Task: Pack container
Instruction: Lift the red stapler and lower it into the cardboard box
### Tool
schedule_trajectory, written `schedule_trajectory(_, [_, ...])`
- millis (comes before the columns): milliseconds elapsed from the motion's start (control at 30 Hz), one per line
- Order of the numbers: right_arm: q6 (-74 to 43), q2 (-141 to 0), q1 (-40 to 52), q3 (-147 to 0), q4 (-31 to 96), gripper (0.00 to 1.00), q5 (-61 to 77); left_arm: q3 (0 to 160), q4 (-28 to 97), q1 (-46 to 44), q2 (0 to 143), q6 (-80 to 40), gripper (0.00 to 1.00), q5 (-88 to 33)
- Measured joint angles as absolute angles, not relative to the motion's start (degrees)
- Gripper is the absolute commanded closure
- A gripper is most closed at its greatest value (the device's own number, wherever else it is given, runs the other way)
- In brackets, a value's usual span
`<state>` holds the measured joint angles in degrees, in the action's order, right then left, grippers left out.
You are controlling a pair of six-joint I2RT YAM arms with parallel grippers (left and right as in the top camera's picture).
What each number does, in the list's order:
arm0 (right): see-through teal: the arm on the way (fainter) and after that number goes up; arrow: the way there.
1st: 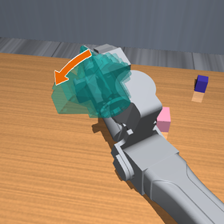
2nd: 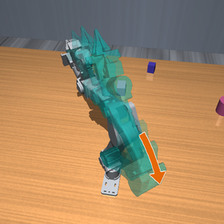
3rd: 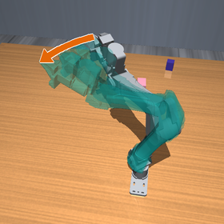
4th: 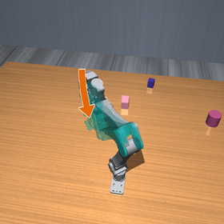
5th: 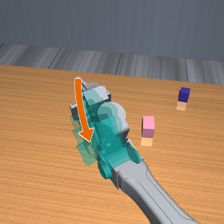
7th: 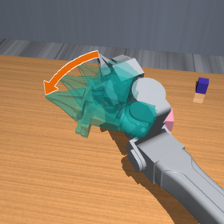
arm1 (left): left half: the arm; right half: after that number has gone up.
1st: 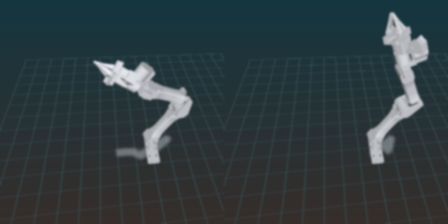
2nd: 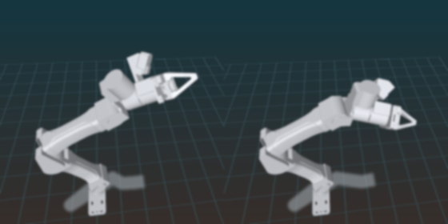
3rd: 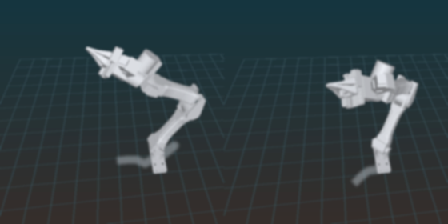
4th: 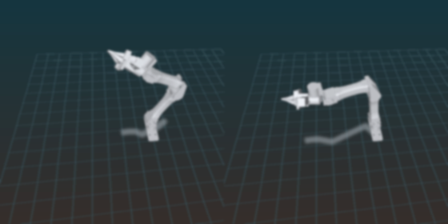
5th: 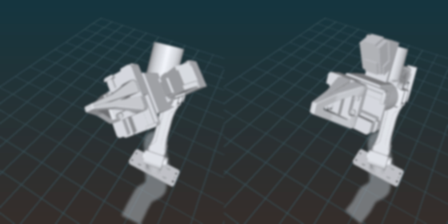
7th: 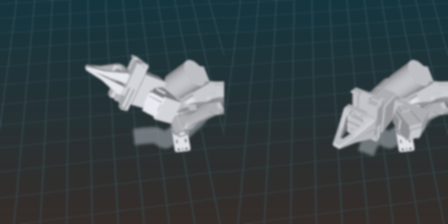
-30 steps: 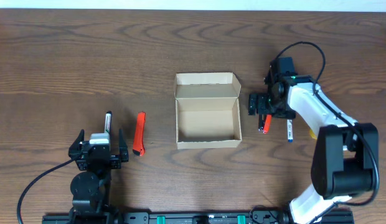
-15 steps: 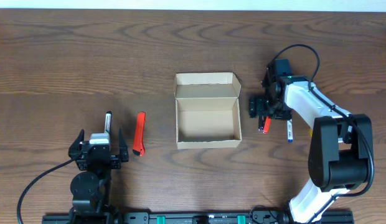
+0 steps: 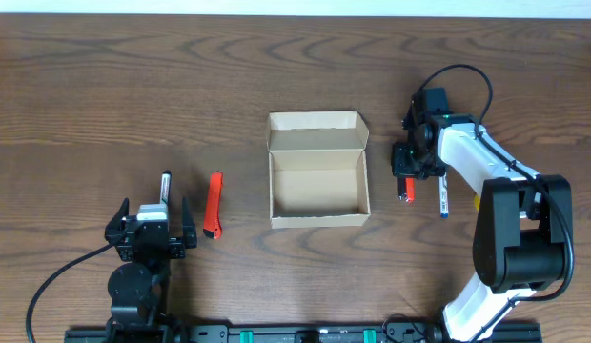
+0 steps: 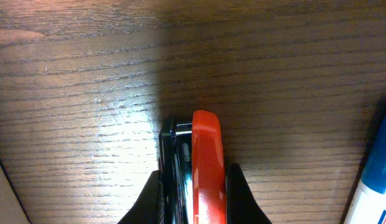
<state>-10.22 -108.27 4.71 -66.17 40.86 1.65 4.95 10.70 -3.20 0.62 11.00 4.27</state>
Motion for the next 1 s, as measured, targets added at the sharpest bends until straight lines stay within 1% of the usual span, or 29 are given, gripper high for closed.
schedule_trajectory(600, [-9.3, -107.13, 4.71, -67.42, 39.09, 0.99, 3.11, 4.95, 10.7, -3.2, 0.62, 11.0, 0.04, 4.27])
schedule_trajectory(833, [-4.58, -94.98, 5.41, -71.2, 40.99, 0.99, 7.79, 4.95, 10.7, -3.2, 0.62, 11.0, 0.05, 4.27])
schedule_trajectory(1000, [0.73, -85.12, 10.37, -72.18, 44.77, 0.98, 9.17, 4.95, 10.7, -3.2, 0.62, 11.0, 0.05, 4.27])
